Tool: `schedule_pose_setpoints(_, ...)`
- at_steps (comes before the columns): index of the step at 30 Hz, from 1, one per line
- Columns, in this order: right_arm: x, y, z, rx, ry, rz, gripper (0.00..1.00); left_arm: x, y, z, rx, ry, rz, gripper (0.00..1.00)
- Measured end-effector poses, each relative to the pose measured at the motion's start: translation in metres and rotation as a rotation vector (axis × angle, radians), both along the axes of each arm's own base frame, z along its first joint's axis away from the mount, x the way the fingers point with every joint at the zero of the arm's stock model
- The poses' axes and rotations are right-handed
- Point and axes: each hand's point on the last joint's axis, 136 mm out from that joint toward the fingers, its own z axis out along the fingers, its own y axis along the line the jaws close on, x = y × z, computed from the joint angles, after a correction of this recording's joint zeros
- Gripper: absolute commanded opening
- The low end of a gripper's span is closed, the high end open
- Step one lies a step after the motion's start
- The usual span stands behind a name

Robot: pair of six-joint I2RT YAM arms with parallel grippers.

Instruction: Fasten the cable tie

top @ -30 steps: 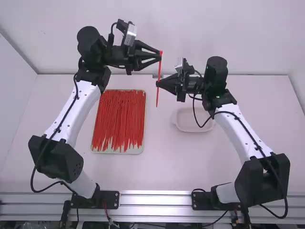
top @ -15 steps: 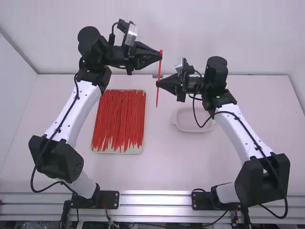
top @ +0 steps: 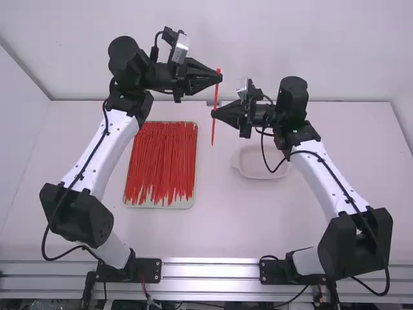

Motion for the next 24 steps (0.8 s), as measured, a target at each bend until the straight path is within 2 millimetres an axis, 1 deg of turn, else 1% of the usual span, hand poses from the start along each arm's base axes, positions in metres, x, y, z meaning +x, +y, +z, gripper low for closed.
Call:
schedule_pose_setpoints(2, 0.0, 0.0, 0.0, 0.0, 0.0, 0.0, 0.0, 0.0, 0.0, 0.0, 0.0, 0.0, 0.0, 0.02)
schedule_pose_setpoints(9, 0.0, 0.0, 0.0, 0.001, 0.006, -0.001, 0.0, 0.0, 0.0, 0.0, 0.0, 0.0, 0.001, 0.02)
schedule_pose_setpoints(10, 0.0, 0.0, 0.0, 0.001, 0.006, -0.001, 0.05, 0.0, 0.0, 0.0, 0.0, 0.0, 0.0, 0.02)
schedule_pose_setpoints(11, 0.0, 0.0, 0.0, 0.001, 0.006, -0.001, 0.26, 0.0, 0.0, 0.0, 0.0, 0.0, 0.001, 0.02)
schedule_pose_setpoints(12, 0.0, 0.0, 0.0, 0.001, 0.01, -0.002, 0.53, 0.0, 0.0, 0.0, 0.0, 0.0, 0.001, 0.02)
schedule_pose_setpoints(13, 0.001, -0.001, 0.0, 0.0, 0.012, -0.004, 0.98, 0.0, 0.0, 0.0, 0.0, 0.001, 0.001, 0.02)
schedule_pose_setpoints(17, 0.008, -0.004, -0.001, -0.002, 0.03, -0.046, 0.98, 0.002, 0.003, 0.001, -0.003, 0.01, 0.01, 0.02)
schedule_pose_setpoints(19, 0.013, -0.006, -0.001, -0.004, 0.036, -0.073, 0.98, 0.007, 0.008, 0.002, -0.008, 0.023, 0.032, 0.02)
schedule_pose_setpoints(24, 0.02, -0.008, -0.002, -0.01, 0.023, -0.11, 0.98, 0.027, 0.029, 0.004, -0.024, 0.073, 0.128, 0.02)
